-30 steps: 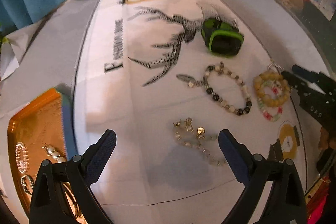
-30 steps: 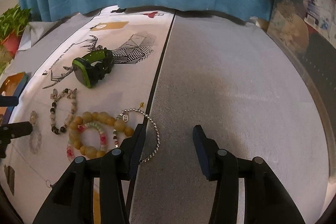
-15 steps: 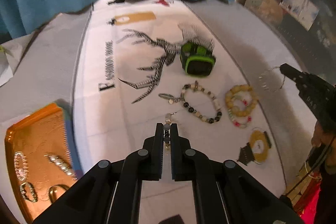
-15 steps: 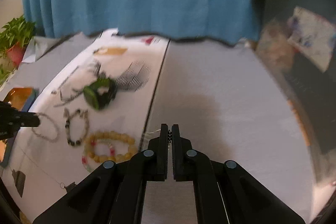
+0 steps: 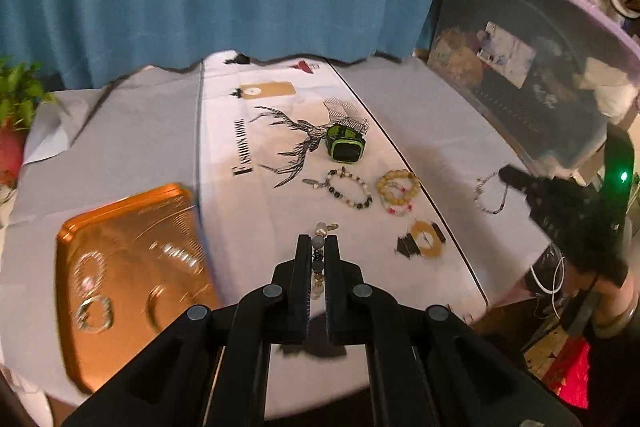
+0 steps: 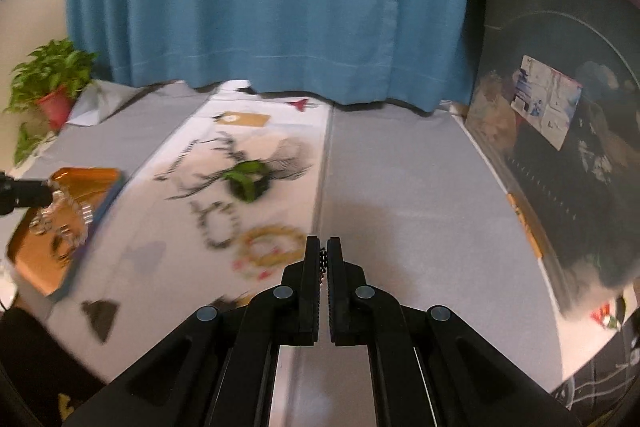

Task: Organize jewelry
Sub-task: 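Carry both bracelets over the orange tray with both tools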

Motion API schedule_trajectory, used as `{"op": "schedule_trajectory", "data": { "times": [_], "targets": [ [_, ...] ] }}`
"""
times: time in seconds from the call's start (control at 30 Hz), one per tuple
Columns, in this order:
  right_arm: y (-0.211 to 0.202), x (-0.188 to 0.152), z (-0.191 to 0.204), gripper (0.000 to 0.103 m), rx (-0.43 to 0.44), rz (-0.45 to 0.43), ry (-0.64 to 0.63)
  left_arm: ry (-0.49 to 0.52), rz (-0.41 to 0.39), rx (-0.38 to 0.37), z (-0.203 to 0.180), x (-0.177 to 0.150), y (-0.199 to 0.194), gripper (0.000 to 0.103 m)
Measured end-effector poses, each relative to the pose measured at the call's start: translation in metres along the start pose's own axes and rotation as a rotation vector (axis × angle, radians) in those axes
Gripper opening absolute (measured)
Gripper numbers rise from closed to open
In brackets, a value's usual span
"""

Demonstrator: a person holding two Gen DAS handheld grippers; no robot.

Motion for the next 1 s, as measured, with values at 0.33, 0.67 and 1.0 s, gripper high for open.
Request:
{"op": "schedule_trajectory", "data": {
  "times": [0.33, 0.67, 1.0],
  "targets": [
    [-0.086, -0.056, 0.084, 0.003, 0.104, 0.011, -0.040, -0.027, -0.021, 0.135, 0.001, -0.075, -0.088, 0.004],
    [-0.158, -0.098, 0.153, 0.003, 0.200, 0.008, -0.139, -0.061, -0.058, 0.181, 0.003, -0.136, -0.141, 0.004],
    [-0.180, -0.118, 0.187, 0.003, 0.242, 0.028, -0.205, -0.088, -0.074, 0.177, 0.008, -0.160, -0.157, 0.004]
  ]
}}
Point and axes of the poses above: each gripper's, at about its wrist camera, not at the fingertips, and y roughly the way its jaws point, z to its left, x to its top, the point moved 2 cm from there along y, roughly the way its jaws point, and after that the axes turned 9 degrees about y, right-handed, at the moved point
